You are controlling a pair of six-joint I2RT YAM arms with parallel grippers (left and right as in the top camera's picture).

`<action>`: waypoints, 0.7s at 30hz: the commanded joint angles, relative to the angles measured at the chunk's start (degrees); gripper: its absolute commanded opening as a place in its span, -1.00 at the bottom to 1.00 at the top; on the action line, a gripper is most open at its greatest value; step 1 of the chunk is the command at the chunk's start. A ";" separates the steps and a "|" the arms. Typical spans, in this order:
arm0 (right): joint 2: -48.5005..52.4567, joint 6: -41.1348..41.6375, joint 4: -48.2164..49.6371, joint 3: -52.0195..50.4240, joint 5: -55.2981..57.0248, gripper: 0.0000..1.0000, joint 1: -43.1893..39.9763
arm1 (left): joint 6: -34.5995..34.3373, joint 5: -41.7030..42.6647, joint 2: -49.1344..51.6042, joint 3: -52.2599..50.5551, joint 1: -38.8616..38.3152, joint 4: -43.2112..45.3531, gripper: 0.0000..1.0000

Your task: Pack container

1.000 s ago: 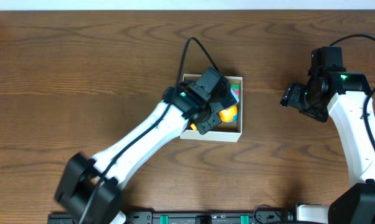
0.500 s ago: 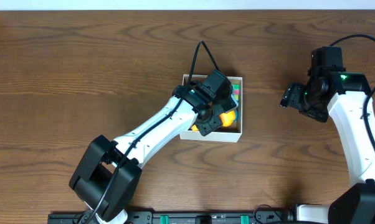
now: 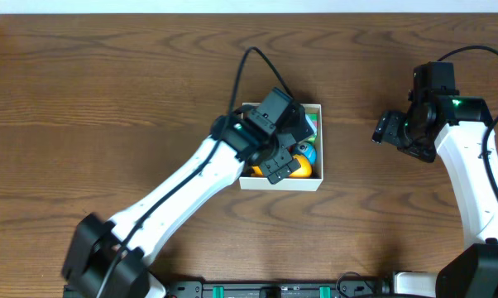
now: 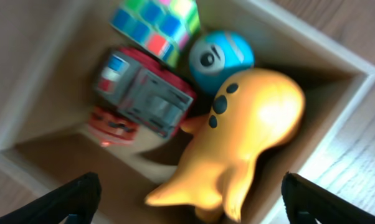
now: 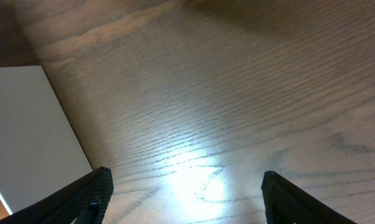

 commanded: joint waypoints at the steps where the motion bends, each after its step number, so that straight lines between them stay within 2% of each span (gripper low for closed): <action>1: -0.09 -0.92 0.00 -0.13 -0.33 0.59 -0.09 | 0.09 -0.66 -3.89 0.52 0.00 -0.35 1.00; 5: -0.09 -0.94 -0.02 -0.13 -0.33 0.59 -0.07 | -3.80 -3.21 -5.53 0.52 0.48 -0.39 0.96; 8: -0.09 -2.43 0.61 -0.13 -0.35 0.59 -0.07 | -10.99 -10.23 -6.97 0.52 2.27 -0.55 0.96; 10: -0.09 -6.51 2.38 -0.13 -0.20 0.61 0.00 | -16.06 -14.73 -8.70 0.52 4.50 -0.59 0.96; 13: -0.09 -8.61 6.19 -0.13 1.16 0.68 1.05 | -21.11 -16.00 -12.37 0.52 10.47 -0.55 0.96; 17: -0.09 -10.64 12.83 -0.13 2.21 0.74 4.61 | -23.87 -15.87 -15.67 0.52 19.34 -0.55 0.96; 21: 0.02 -11.02 21.42 -0.15 7.91 0.86 10.05 | -25.55 -15.21 -16.52 0.52 28.72 -0.57 0.96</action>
